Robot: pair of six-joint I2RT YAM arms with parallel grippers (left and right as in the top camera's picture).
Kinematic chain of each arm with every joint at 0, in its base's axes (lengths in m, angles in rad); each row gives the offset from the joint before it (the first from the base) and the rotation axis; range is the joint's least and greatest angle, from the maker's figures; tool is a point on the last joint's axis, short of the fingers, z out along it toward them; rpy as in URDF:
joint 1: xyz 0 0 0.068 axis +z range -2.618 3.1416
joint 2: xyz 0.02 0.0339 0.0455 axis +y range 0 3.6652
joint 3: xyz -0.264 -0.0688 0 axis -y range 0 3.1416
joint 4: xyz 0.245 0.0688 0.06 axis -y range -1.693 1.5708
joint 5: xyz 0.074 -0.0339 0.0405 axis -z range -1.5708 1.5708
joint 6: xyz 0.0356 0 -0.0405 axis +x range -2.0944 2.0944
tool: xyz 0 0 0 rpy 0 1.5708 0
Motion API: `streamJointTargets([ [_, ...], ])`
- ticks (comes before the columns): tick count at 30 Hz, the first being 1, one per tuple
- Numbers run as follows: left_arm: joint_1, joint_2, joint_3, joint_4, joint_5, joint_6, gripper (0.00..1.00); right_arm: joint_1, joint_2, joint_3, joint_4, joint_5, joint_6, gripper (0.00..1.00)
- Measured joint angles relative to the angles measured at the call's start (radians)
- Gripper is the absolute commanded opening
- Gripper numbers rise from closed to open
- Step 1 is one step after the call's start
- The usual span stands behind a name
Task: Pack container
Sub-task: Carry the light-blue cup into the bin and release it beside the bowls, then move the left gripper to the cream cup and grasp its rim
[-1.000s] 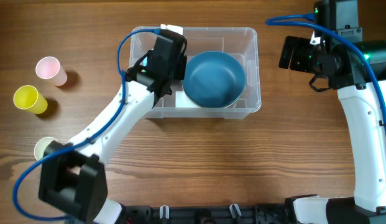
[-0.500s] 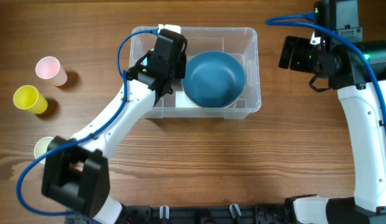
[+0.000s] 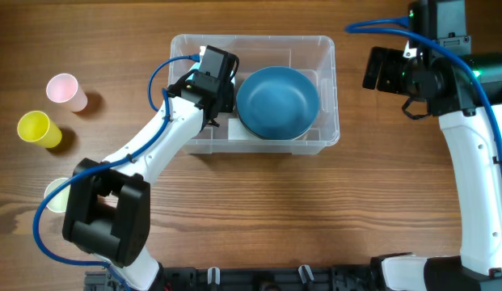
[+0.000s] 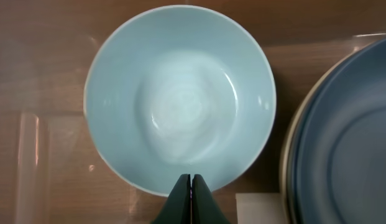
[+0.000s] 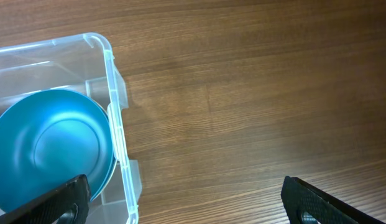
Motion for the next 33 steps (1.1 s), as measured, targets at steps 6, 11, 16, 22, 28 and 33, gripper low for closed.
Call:
streamJointTargets([
  [6,0.0,-0.008,0.0,0.026,0.01,-0.023,0.04,0.0,0.0,0.0,0.0,0.0,0.0,0.99],
  [11,0.0,-0.151,0.017,-0.115,-0.019,-0.08,0.08,0.0,0.0,0.0,0.0,0.0,0.0,1.0],
  [16,0.029,-0.43,0.057,-0.389,-0.028,-0.201,0.86,0.0,0.0,0.0,0.0,0.0,0.0,1.0],
  [22,0.047,-0.618,0.059,-0.631,0.026,-0.255,1.0,0.0,0.0,0.0,0.0,0.0,0.0,1.0],
  [28,0.082,-0.691,0.058,-0.84,-0.021,-0.379,1.0,0.0,0.0,0.0,0.0,0.0,0.0,1.0],
  [33,0.176,-0.739,-0.002,-0.865,-0.146,-0.55,1.0,0.0,0.0,0.0,0.0,0.0,0.0,1.0],
])
